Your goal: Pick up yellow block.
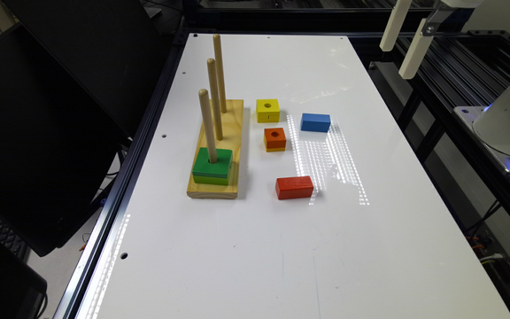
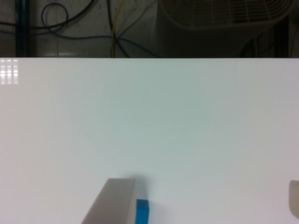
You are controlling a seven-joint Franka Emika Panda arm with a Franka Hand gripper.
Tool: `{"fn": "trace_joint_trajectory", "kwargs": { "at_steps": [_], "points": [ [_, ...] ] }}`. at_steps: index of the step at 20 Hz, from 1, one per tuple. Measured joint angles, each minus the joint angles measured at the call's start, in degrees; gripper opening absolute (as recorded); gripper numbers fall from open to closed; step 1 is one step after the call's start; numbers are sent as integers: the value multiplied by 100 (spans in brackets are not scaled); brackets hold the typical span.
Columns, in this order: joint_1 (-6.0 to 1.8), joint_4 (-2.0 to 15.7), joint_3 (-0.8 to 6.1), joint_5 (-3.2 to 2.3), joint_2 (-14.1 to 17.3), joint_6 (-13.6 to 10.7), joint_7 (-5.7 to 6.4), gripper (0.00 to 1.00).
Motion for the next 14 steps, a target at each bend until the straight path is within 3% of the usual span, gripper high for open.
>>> {"fn": "trace_joint_trajectory", "kwargs": {
  "at_steps": [5, 14],
  "points": [
    [15, 40, 27, 9, 43, 46, 7, 100],
    [20, 260, 43, 10, 343, 122, 13, 100]
  ]
}}
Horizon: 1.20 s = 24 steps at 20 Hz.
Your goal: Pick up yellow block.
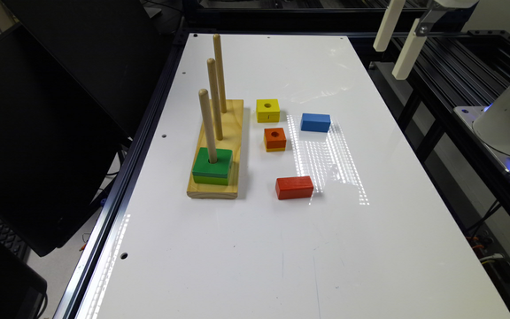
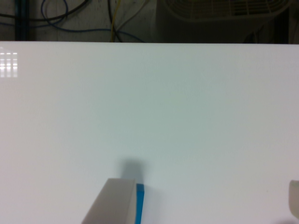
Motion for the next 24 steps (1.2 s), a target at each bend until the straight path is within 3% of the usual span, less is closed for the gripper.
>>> {"fn": "trace_joint_trajectory", "kwargs": {
  "at_steps": [13, 18, 24],
  "points": [
    [-86, 428, 0, -11, 637, 186, -16, 100],
    [-324, 492, -3, -43, 676, 186, -213, 100],
    [-427, 629, -2, -48, 826, 198, -296, 100]
  ]
}}
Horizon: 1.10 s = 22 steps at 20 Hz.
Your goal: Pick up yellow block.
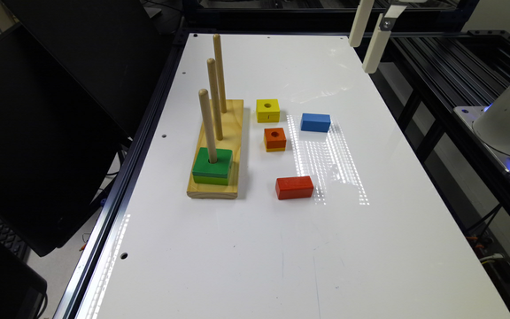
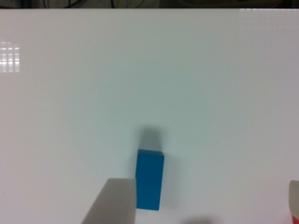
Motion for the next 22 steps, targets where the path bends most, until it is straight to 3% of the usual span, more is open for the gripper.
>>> {"fn": "trace_joint_trajectory", "kwargs": {
  "at_steps": [5, 9, 15, 18, 20, 22],
  "points": [
    [-120, 209, 0, -22, 232, 7, -95, 100],
    [-260, 431, 0, -40, 473, 12, -216, 100],
    [-289, 581, 1, -53, 669, 12, -233, 100],
    [-373, 608, -2, -73, 678, 24, -299, 100],
    [-454, 699, 0, -73, 747, 24, -374, 100],
    [-483, 798, 2, -73, 847, 26, -403, 100]
  ]
}}
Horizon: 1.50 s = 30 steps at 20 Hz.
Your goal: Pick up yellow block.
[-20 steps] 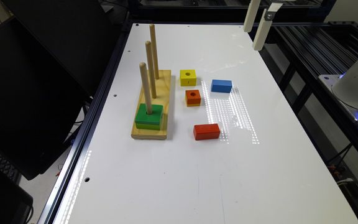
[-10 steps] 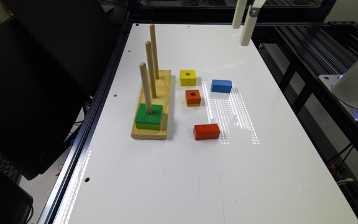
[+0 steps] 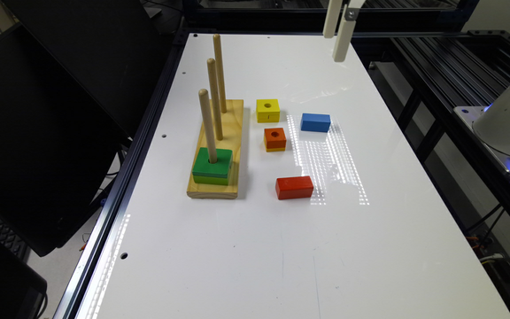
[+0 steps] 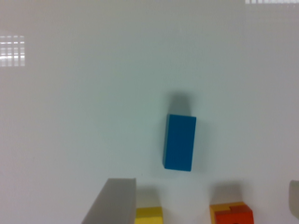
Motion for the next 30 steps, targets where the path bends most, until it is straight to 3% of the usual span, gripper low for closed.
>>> {"fn": "trace_joint_trajectory", "kwargs": {
  "at_steps": [5, 10, 12, 16, 19, 30],
  "points": [
    [-49, 371, 1, -19, 410, 7, -26, 100],
    [-121, 533, -3, -68, 568, 7, -56, 100],
    [-199, 619, -8, -98, 633, 7, -117, 100],
    [-394, 882, -7, -104, 894, 7, -311, 100],
    [-407, 970, -5, -105, 1003, 7, -327, 100],
    [-408, 1013, -2, -106, 1016, 7, -329, 100]
  ]
}}
